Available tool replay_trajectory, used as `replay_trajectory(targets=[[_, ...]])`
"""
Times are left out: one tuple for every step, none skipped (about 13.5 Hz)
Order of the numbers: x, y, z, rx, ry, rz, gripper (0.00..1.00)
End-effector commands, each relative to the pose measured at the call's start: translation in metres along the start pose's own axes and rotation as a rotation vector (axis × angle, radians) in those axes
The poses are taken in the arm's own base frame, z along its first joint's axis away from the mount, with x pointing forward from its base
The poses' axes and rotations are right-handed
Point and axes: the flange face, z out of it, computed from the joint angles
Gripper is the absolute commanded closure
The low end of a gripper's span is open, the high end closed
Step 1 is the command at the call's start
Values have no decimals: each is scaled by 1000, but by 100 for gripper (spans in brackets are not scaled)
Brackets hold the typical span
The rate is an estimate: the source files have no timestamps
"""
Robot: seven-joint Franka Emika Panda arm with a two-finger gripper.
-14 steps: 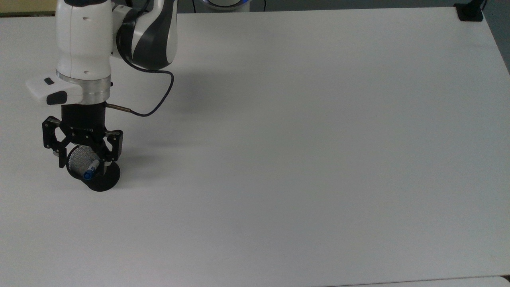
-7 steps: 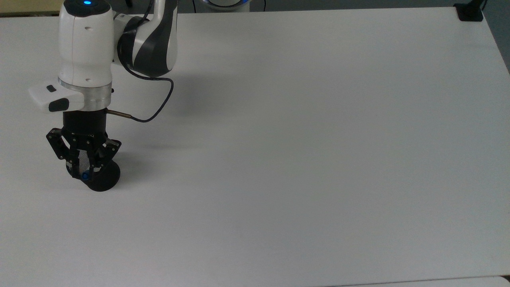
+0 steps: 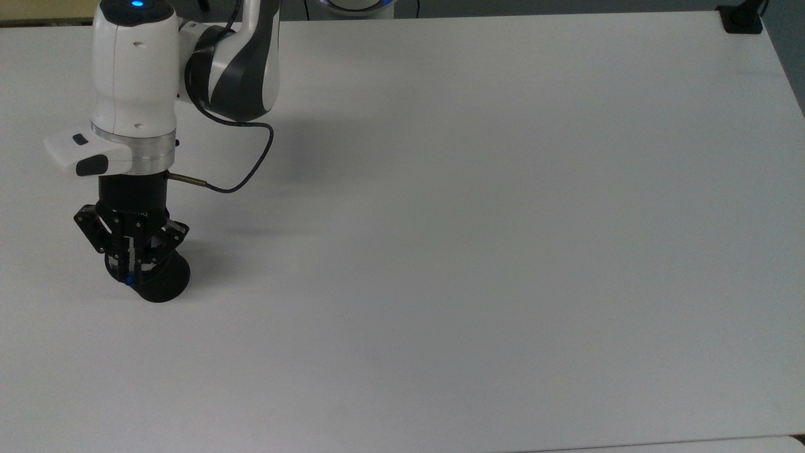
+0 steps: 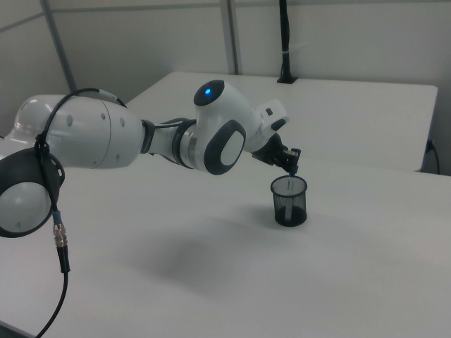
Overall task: Remove the marker
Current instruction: 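Lower the gripper and close it on the blue-capped marker, then lift the marker up out of the pen cup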
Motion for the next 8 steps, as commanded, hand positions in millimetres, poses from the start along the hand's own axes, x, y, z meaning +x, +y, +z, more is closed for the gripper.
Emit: replay_trajectory(targets=[[14,8,-24,-10,43,17,100],[20,16,-38,-18,63,23,100],[26,20,-51,-22,76,28,100],[32,24,-64,-24,91,37,100],[36,27,-77,-26,103,42,100],[40,27,-87,-23,94,43,100],[43,27,-96,-19,77,44,100],[44,25,-104,-9,49,44,100]])
